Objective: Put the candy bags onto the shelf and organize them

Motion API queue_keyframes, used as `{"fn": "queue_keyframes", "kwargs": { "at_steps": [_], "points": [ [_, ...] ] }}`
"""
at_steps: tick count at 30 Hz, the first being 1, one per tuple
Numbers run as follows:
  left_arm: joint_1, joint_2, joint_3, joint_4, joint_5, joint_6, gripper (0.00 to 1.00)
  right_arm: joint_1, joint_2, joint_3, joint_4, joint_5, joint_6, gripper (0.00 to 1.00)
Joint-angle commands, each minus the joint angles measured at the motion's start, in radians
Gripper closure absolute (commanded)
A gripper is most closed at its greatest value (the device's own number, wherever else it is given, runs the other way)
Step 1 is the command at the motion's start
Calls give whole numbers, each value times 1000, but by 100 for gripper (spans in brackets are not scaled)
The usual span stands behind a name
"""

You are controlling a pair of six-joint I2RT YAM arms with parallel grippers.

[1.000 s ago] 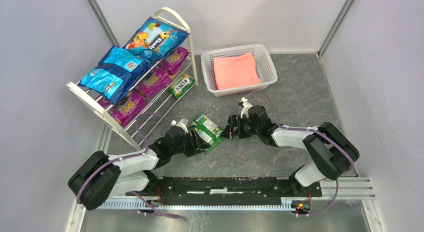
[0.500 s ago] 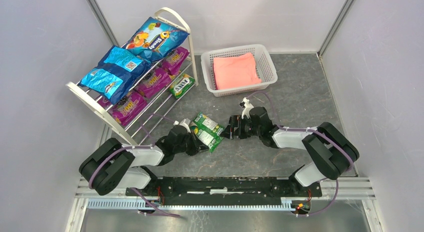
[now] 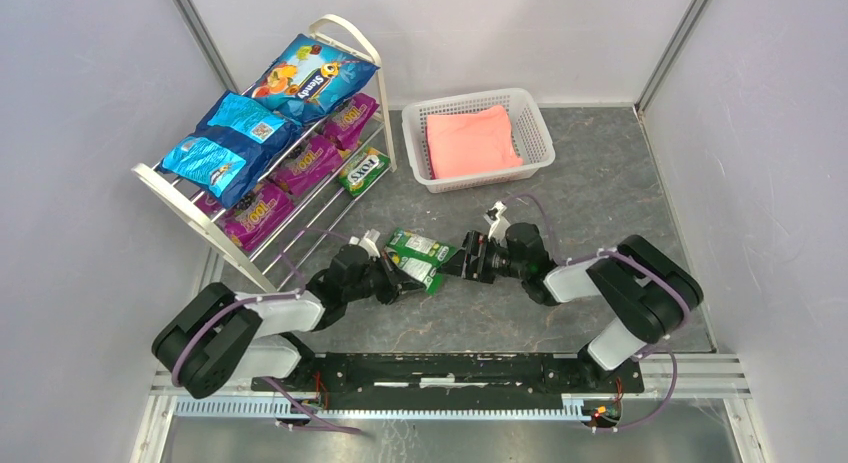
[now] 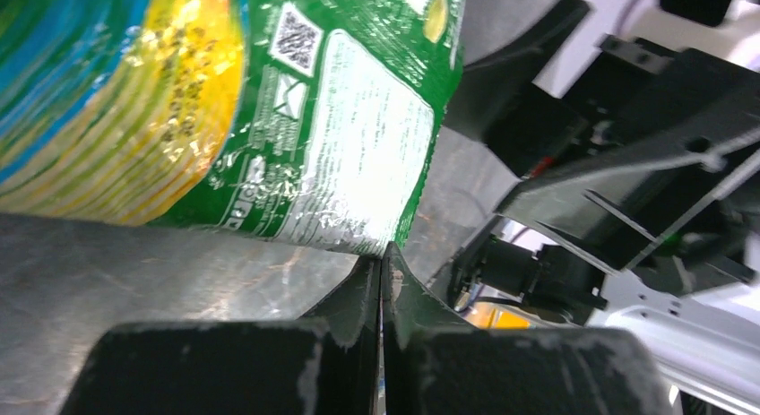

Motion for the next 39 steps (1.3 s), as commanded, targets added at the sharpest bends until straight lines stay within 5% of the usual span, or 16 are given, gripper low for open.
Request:
{"fn": "queue_keyframes", "kwargs": {
  "at_steps": [1, 6, 11, 26, 32, 39],
  "points": [
    [3, -69, 14, 21, 57, -50, 98, 19, 97, -12, 290, -44, 215, 2],
    [3, -77, -7, 18, 67, -50, 98, 79, 204, 68, 425, -16, 333, 4],
    [3, -73, -29, 40, 84, -54, 98, 132, 281, 116, 565, 45, 407, 19],
    [2, -179, -46, -90, 74, 31, 97, 175, 332, 137, 498, 125, 372, 45],
    [3, -411, -2, -329, 3, 107, 63, 183, 313, 156, 413, 135, 307, 59],
    [3, -656, 205, -709, -73, 251, 42, 213, 306, 191, 322, 160, 244, 70]
  ]
}}
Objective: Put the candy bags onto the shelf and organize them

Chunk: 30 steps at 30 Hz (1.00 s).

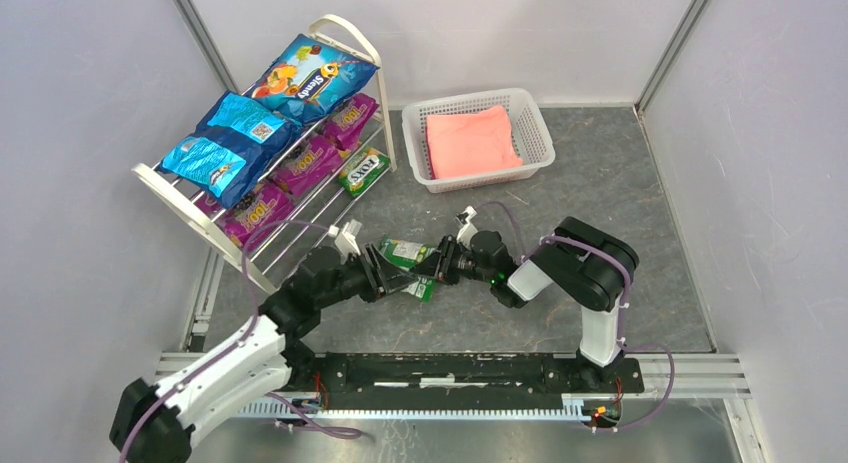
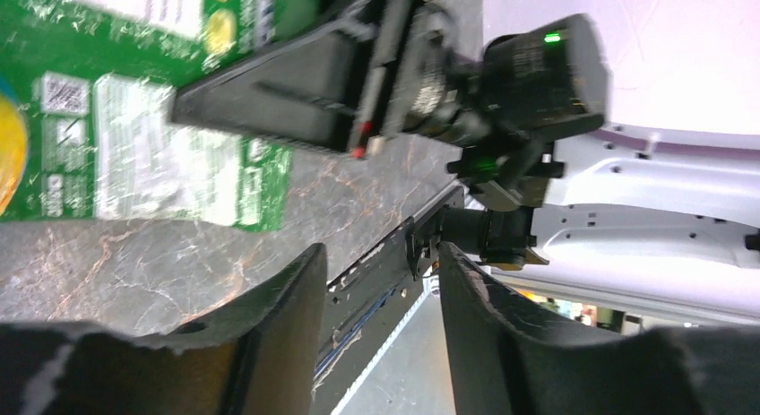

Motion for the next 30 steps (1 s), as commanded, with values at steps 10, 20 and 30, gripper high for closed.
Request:
{"fn": "queue_keyframes", "kwargs": {
  "at_steps": [10, 20, 30],
  "points": [
    [1, -148, 652, -581, -191, 459, 34, 83, -24, 193, -74, 51, -64, 80],
    [1, -229, 846, -744, -359, 607, 25, 99, 24, 425, -103, 118, -36, 82],
    [-1, -268, 908, -811, -399, 663, 22, 105, 275, 826, -138, 197, -1, 83]
  ]
}}
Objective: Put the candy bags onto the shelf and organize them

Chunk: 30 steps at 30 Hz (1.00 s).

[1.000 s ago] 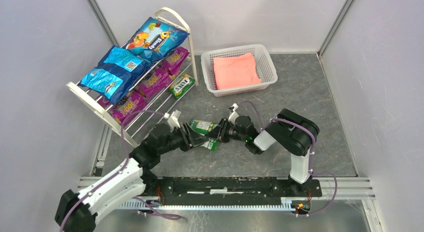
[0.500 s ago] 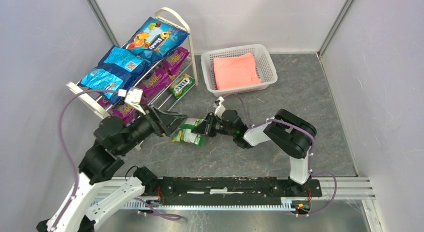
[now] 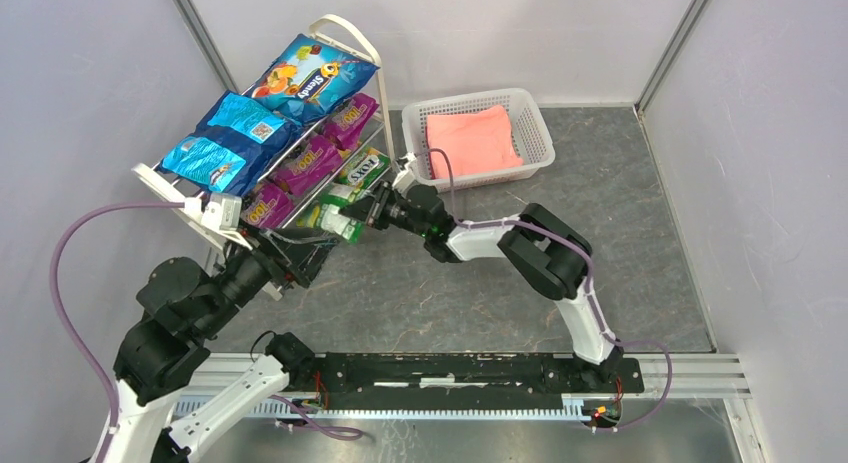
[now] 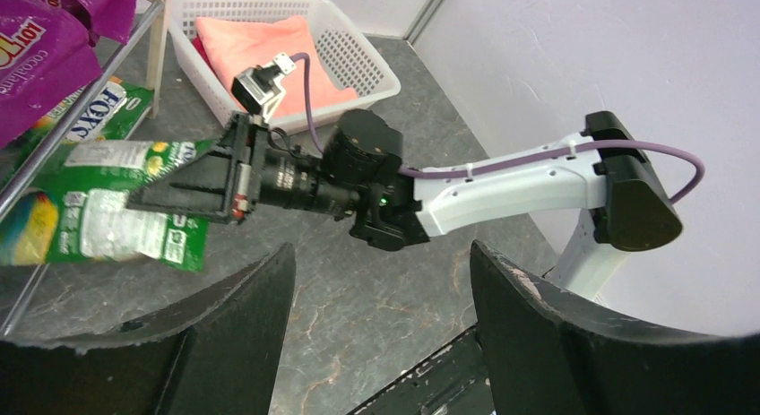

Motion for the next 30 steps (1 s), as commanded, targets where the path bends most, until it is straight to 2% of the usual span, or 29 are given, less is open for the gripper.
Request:
{"fn": "queue_keyframes", "kwargs": {
  "at_steps": [1, 13, 18, 22, 27, 30],
  "points": [
    [0, -11, 52, -35, -34, 83, 22, 12, 110, 201, 35, 69, 22, 83],
    [-5, -38, 98, -78, -74, 100, 18, 53, 373, 603, -92, 227, -39, 83],
    [-9, -41, 98, -82, -73, 88, 18, 72, 399, 656, -137, 325, -100, 82],
    [-9, -41, 101, -80, -75, 89, 18, 72, 450, 715, -139, 353, -105, 82],
    [-11, -40, 107, -88, -79, 92, 18, 72, 551, 876, -177, 345, -107, 82],
    [-12, -40, 107, -92, -80, 91, 18, 73, 573, 896, -181, 373, -101, 81]
  ]
}}
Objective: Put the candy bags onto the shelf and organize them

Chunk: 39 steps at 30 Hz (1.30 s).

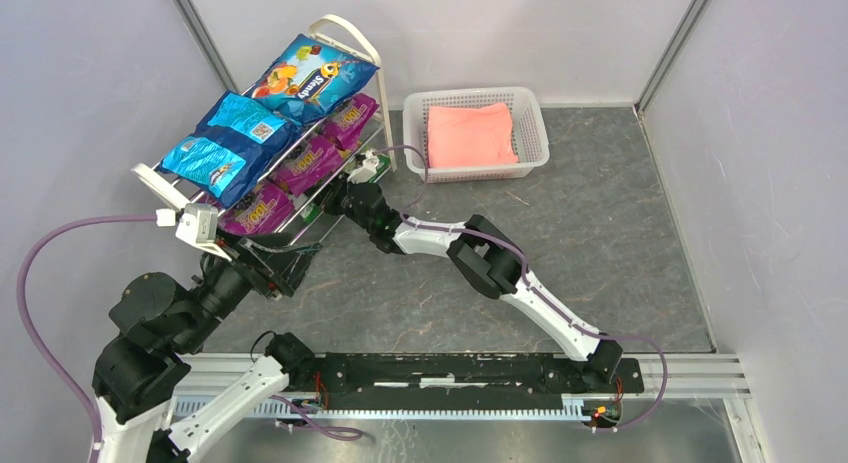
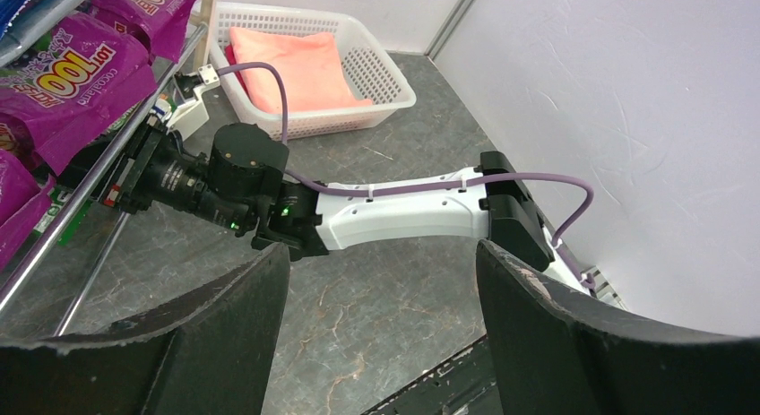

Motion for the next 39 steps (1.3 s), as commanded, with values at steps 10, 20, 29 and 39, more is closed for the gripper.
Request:
{"fn": "queue_keyframes", "kwargs": {
  "at_steps": [10, 20, 29, 39],
  "points": [
    [-7, 8, 27, 6, -21, 43, 17, -4, 42, 61, -16, 80, -20, 79],
    [-9, 16, 18, 6, -9, 31, 16, -10, -40, -43, -55, 61, -34, 52],
    [-9, 23, 10, 7, -1, 9, 16, -11, -165, -204, -66, -16, -53, 37],
    [-9, 41, 24, 6, 25, -5, 16, -8, -351, -433, -100, -126, -136, 24]
  ]
}}
